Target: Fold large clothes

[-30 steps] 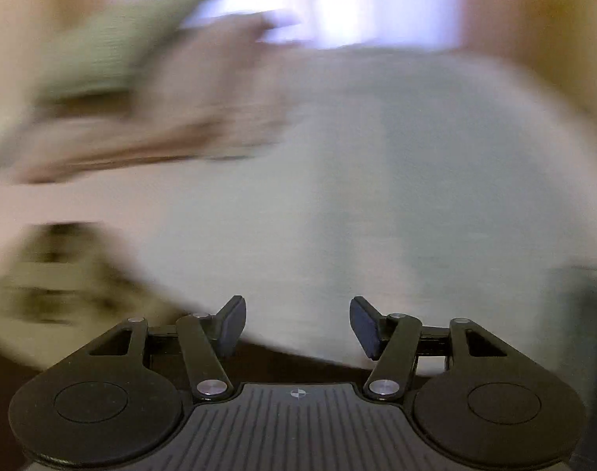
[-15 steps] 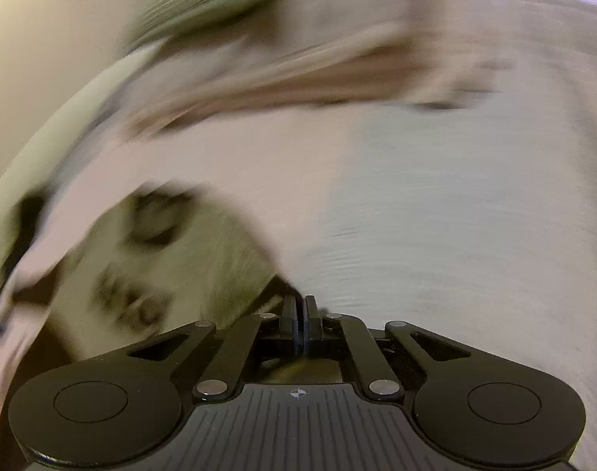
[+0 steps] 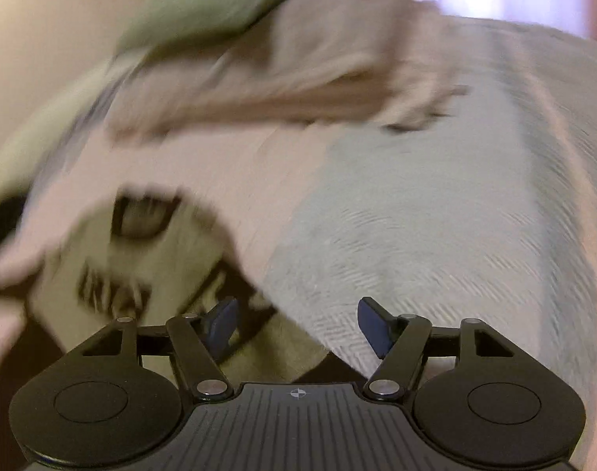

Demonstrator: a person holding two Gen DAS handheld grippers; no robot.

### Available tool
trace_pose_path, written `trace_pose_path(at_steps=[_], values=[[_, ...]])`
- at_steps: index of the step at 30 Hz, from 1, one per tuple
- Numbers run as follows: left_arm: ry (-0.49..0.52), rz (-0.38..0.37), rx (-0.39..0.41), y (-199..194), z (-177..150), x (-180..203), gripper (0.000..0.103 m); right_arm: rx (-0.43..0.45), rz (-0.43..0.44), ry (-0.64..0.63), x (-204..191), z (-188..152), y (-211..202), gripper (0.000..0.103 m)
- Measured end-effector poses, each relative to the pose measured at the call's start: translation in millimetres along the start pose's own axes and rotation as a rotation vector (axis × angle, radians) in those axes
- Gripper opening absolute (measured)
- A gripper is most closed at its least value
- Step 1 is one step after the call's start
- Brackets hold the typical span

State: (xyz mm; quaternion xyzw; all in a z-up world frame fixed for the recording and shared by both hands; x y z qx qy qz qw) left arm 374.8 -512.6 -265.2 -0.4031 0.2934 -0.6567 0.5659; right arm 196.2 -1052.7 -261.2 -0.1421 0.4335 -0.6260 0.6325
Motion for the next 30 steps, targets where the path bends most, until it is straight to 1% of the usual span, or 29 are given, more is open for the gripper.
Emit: trace_pose_path(at_steps=[1,2,3,4,5,6,8,9,10,11,12,13,14,16,17,18,19,20,21,23,24,26,28,29,30], values=[[-0.008,0.001,0.001,-2,-2,-2,0.032,-0.048,0.053,-0.003,-3,-3,8,0.05],[-0.013,0.003,0.001,-3,-4,-3,0.032,-0.085,0.128,0.001,-9,-7,17,0.03],[-0.017,0.003,-0.001,-4,-7,-4,0.032,-0.103,0.109,0.0,-9,-13,21,0.0],[-0.018,0.004,-0.001,-6,-10,-4,0.032,-0.1,0.069,0.0,-7,-19,20,0.0],[-0.018,0.005,-0.001,-7,-12,-5,0.032,-0.072,0.047,0.031,-3,-20,14,0.0],[-0.017,0.007,-0.002,-9,-14,-5,0.032,-0.041,0.011,0.074,4,-22,6,0.0],[-0.016,0.004,0.003,-12,-18,-6,0.032,0.018,-0.095,0.179,23,-29,-11,0.0],[-0.012,0.008,0.004,-13,-20,-7,0.032,0.017,-0.119,0.219,28,-37,-12,0.0],[-0.007,0.017,-0.001,-13,-23,-8,0.032,0.003,-0.124,0.225,28,-46,-7,0.0],[-0.004,0.021,-0.005,-13,-25,-9,0.032,0.004,-0.14,0.187,23,-48,-5,0.0],[-0.005,0.02,-0.009,-13,-27,-9,0.032,0.003,-0.161,0.16,21,-47,-4,0.0],[-0.006,0.018,-0.008,-16,-29,-9,0.032,0.004,-0.18,0.164,21,-44,-3,0.0],[-0.002,0.014,-0.008,-18,-30,-9,0.032,0.008,-0.189,0.196,22,-42,-4,0.0],[0.032,0.007,-0.008,-26,-32,-8,0.032,0.025,-0.204,0.257,18,-42,-12,0.015],[0.056,0.002,-0.011,-30,-33,-9,0.034,0.05,-0.22,0.278,13,-44,-24,0.039],[0.087,-0.009,-0.022,-35,-35,-10,0.04,0.082,-0.224,0.293,8,-47,-38,0.062],[0.126,-0.029,-0.043,-41,-39,-12,0.044,0.12,-0.202,0.313,-3,-51,-57,0.068],[0.156,-0.046,-0.06,-46,-44,-14,0.051,0.154,-0.14,0.343,-21,-64,-75,0.07],[0.197,-0.071,-0.087,-53,-51,-19,0.054,0.159,-0.087,0.371,-37,-79,-87,0.07],[0.242,-0.105,-0.149,-64,-65,-32,0.056,0.105,0.031,0.434,-85,-128,-103,0.07],[0.247,-0.123,-0.182,-68,-73,-41,0.058,0.072,0.073,0.465,-106,-150,-107,0.07],[0.221,-0.156,-0.249,-74,-88,-60,0.061,-0.007,0.165,0.548,-155,-204,-113,0.07],[0.182,-0.189,-0.324,-75,-107,-77,0.061,-0.064,0.226,0.669,-197,-254,-114,0.07],[0.177,-0.206,-0.361,-73,-119,-84,0.061,-0.08,0.231,0.717,-212,-272,-112,0.07],[0.178,-0.222,-0.379,-73,-126,-86,0.061,-0.087,0.231,0.756,-226,-290,-110,0.069]])
Point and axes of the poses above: each gripper's, at about its wrist camera, not at the fingertips, and y roughly the way its jaws point, x to its right, z to its top, the point moved 10 cm from there along y, roughly the way its jaws point, and after that the axes turned 8 degrees about z, right-handed, at the moved point
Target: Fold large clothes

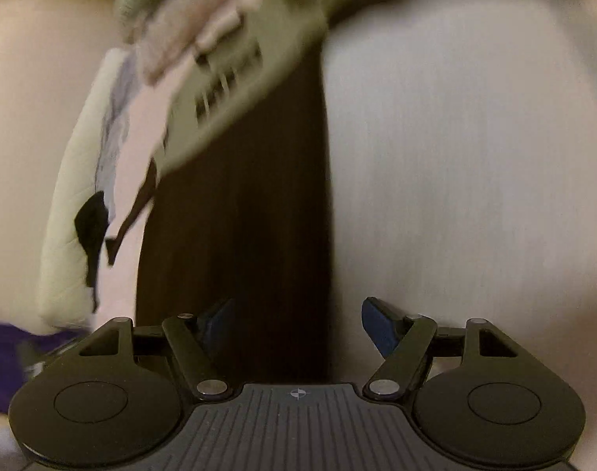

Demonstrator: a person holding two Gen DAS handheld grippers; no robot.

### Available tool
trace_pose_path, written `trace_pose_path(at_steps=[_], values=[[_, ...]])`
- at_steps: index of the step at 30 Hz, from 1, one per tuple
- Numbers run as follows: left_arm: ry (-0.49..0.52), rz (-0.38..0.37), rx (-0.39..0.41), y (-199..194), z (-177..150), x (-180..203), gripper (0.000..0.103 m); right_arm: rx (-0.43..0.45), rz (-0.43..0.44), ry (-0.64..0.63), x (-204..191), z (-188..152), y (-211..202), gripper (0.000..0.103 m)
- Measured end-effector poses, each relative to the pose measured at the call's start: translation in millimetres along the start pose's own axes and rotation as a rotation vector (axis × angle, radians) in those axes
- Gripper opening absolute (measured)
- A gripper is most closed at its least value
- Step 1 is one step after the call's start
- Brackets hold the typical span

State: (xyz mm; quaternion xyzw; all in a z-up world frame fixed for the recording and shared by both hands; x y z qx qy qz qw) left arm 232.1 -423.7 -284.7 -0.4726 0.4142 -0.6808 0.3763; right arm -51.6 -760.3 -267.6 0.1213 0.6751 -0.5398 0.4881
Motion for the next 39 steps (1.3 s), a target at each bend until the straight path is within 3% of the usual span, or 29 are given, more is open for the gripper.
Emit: trace_pose_path(at_steps=[2,4,5,6,7,8,11,13,16,17,19,20,22,23,25,27,30,32,34,37,39], values=[[-0.009,-0.047,-0.025,9,-14,-2,0.061,0.067,-0.004,0.039,5,-26,8,0.069],[-0.017,-0.107,-0.029,16,-21,-1,0.05,0.156,-0.003,0.08,4,-32,10,0.066],[-0.023,-0.141,-0.035,18,-22,1,0.021,0.183,0.007,0.125,4,-32,12,0.059],[-0.024,-0.186,-0.056,19,-25,4,0.003,0.187,0.024,0.164,2,-33,14,0.029],[-0.018,-0.217,-0.059,18,-27,6,0.003,0.19,0.014,0.185,1,-35,17,0.003],[-0.003,-0.23,-0.042,14,-26,7,0.003,0.205,-0.018,0.174,0,-35,17,0.003],[0.043,-0.252,0.018,-7,-21,2,0.003,0.274,-0.103,0.15,-2,-46,6,0.002],[0.042,-0.194,-0.001,1,-27,-16,0.003,0.296,-0.134,0.198,10,-52,2,0.002],[0.065,-0.156,-0.016,11,-30,-15,0.006,0.265,-0.207,0.197,7,-49,5,0.003],[0.076,-0.14,-0.007,9,-28,-12,0.011,0.252,-0.266,0.166,1,-46,2,0.01],[0.096,-0.096,0.04,-3,-22,-9,0.014,0.242,-0.427,0.038,-12,-41,-8,0.041],[0.097,-0.062,0.081,-13,-16,-11,0.014,0.25,-0.516,-0.058,-25,-36,-13,0.048],[0.118,-0.023,0.184,-34,-6,-8,0.016,0.301,-0.656,-0.275,-55,-29,-17,0.053],[0.141,-0.003,0.227,-41,-3,-2,0.021,0.32,-0.677,-0.403,-75,-27,-11,0.053],[0.23,-0.002,0.281,-42,-3,24,0.028,0.315,-0.655,-0.591,-99,-33,12,0.053],[0.317,-0.016,0.285,-28,-13,57,0.031,0.262,-0.635,-0.667,-98,-42,41,0.053],[0.403,0.025,0.22,8,-43,86,0.032,0.14,-0.639,-0.601,-63,-58,79,0.053],[0.374,0.073,0.144,25,-66,82,0.032,0.169,-0.633,-0.595,-55,-71,76,0.053],[0.378,0.122,0.141,17,-87,74,0.033,0.151,-0.618,-0.529,-52,-87,65,0.053],[0.357,0.198,0.056,-5,-117,66,0.033,0.023,-0.66,-0.443,-45,-111,55,0.053],[0.38,0.253,0.027,-26,-132,65,0.034,0.018,-0.636,-0.421,-57,-120,39,0.053]])
Point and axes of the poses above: each gripper's, at about its wrist camera, not at the fingertips, and y roughly the way its jaws point, x to its right, z to its top, the point moved 10 cm from there along y, roughly the way its jaws point, and after that the axes turned 8 degrees about z, right-handed, at the moved point
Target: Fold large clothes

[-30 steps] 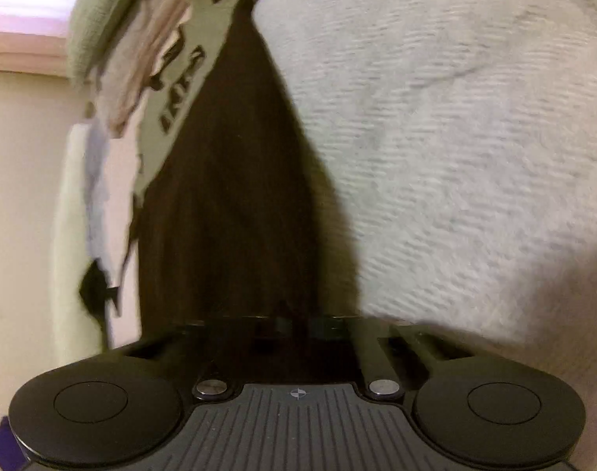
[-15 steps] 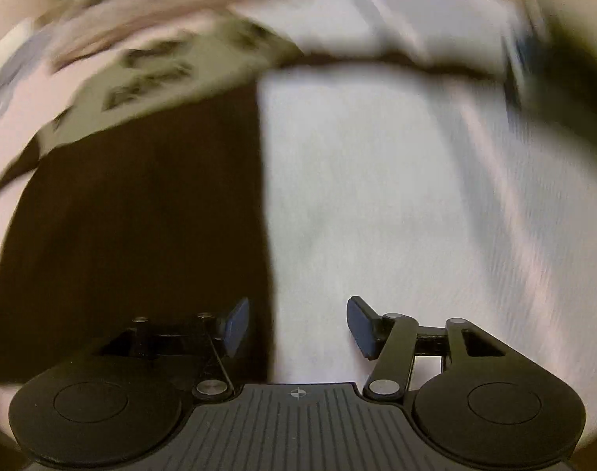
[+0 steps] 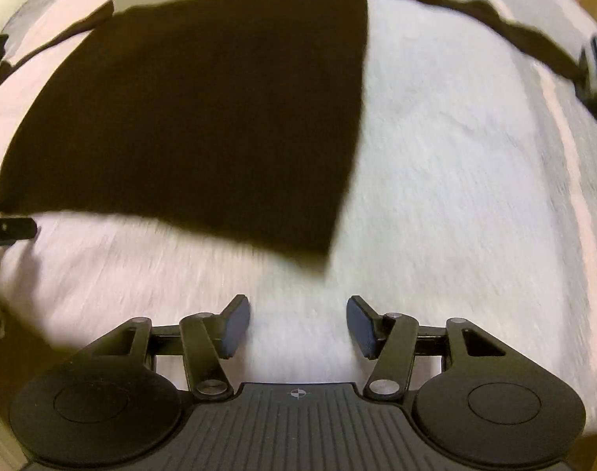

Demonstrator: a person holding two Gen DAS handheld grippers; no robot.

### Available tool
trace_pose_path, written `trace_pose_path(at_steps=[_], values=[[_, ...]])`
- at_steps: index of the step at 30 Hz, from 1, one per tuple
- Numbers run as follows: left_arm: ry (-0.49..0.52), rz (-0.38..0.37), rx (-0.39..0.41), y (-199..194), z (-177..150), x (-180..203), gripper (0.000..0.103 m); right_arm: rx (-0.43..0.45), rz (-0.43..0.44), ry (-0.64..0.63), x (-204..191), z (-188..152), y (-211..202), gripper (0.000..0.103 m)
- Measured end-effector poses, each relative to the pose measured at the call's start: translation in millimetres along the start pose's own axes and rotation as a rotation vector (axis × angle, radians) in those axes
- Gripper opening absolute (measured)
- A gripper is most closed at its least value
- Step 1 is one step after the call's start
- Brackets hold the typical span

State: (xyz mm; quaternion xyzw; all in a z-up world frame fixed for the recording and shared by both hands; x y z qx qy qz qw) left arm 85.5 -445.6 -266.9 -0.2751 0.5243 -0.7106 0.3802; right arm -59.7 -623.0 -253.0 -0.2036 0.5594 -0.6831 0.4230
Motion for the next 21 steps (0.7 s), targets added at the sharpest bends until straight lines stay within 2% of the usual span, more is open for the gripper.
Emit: trace_pose_path(at_steps=[1,2,4,6,8,11,13,17,21], values=[[0.02,0.025,-0.002,-17,-4,2,0.035,0.017,0.016,0.012,-3,2,-16,0.053],[0.035,0.043,0.003,-33,-6,5,0.04,0.047,0.037,0.02,-8,8,-36,0.053],[0.064,0.071,0.042,-77,-4,12,0.056,0.1,0.076,0.024,-16,20,-73,0.053],[0.075,0.077,0.11,-117,0,17,0.079,0.142,0.122,0.026,-27,27,-113,0.053],[0.067,0.066,0.178,-159,6,26,0.088,0.186,0.157,0.015,-36,31,-153,0.053],[0.057,0.063,0.244,-211,2,30,0.091,0.225,0.156,0.002,-46,30,-200,0.053],[0.054,0.084,0.268,-232,2,35,0.095,0.246,0.164,-0.001,-47,28,-222,0.053],[0.069,0.128,0.305,-260,3,47,0.095,0.256,0.175,-0.037,-54,6,-253,0.053],[0.067,0.122,0.297,-279,-11,51,0.095,0.238,0.173,-0.063,-64,-15,-269,0.053]])
Point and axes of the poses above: each gripper's, at about its wrist camera, not at the fingertips, and y roughly the way its jaws point, x to its right, z to its top, the point moved 10 cm from there along y, roughly the way its jaws point, and after that the axes turned 8 degrees about z, right-handed, at the moved point
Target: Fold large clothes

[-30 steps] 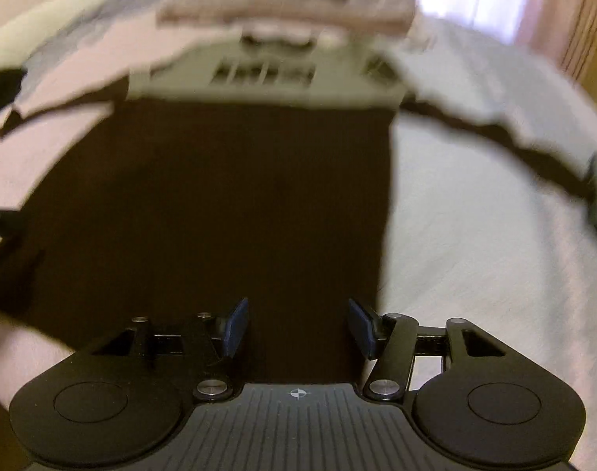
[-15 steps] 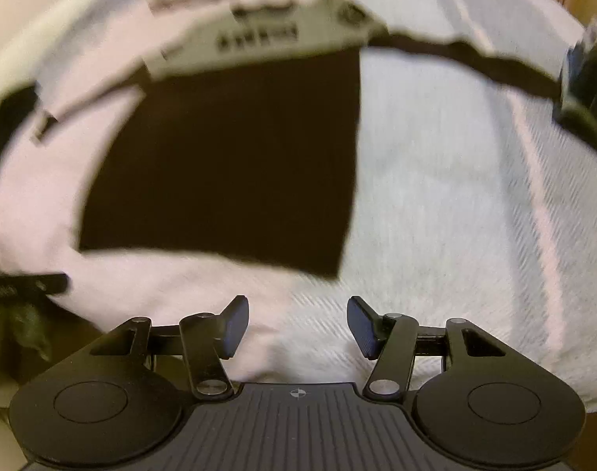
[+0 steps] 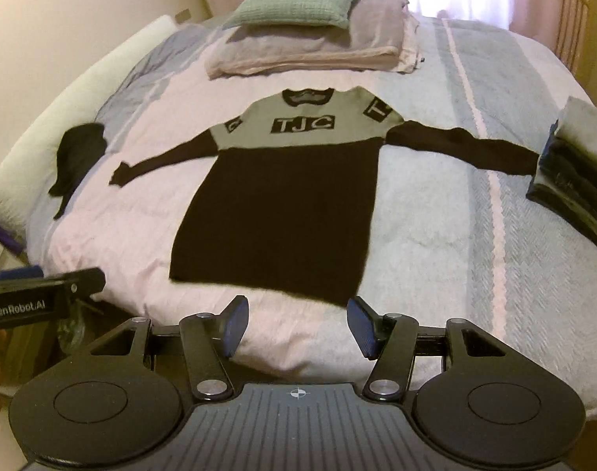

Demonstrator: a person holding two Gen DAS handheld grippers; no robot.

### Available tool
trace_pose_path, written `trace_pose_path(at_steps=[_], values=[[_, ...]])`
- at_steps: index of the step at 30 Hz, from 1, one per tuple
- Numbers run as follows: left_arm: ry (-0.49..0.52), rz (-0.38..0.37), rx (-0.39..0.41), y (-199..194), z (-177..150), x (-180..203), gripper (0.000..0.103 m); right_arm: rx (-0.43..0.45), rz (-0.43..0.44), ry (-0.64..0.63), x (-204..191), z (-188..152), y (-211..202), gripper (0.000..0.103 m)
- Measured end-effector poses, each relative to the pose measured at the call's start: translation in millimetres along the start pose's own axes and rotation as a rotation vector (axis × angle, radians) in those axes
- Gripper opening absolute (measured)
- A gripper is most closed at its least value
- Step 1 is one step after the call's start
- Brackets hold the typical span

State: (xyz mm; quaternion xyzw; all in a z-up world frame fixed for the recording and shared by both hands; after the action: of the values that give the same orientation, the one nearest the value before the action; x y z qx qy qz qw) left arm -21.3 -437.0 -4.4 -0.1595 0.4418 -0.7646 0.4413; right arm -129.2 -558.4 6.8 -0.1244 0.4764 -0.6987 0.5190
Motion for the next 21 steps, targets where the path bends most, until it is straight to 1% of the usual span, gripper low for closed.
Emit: trace_pose_path(at_steps=[3,10,15,21], values=[[0.006,0.007,-0.005,-11,-6,-6,0.095,-0.008,0.003,-0.012,-6,-5,-3,0.053],[0.029,-0.017,-0.023,-29,-17,-6,0.095,-0.04,-0.014,-0.026,-14,-13,-11,0.053],[0.044,-0.022,-0.039,-29,-24,-5,0.095,-0.056,-0.022,-0.025,-18,-18,-11,0.053],[0.057,-0.025,-0.051,-27,-24,-6,0.095,-0.063,-0.035,-0.031,-23,-20,-11,0.053]])
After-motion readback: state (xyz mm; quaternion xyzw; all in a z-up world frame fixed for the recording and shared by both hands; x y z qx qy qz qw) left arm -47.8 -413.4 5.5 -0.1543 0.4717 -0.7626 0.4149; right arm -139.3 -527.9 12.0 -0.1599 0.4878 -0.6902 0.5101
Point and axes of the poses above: each gripper's, at about its wrist camera, not at the fingertips, and y roughly the way its jaws point, x to its right, z to its top, the point moved 10 cm from there along y, roughly the way its jaws point, and after that the axes turned 8 degrees about z, right-handed, at the moved point
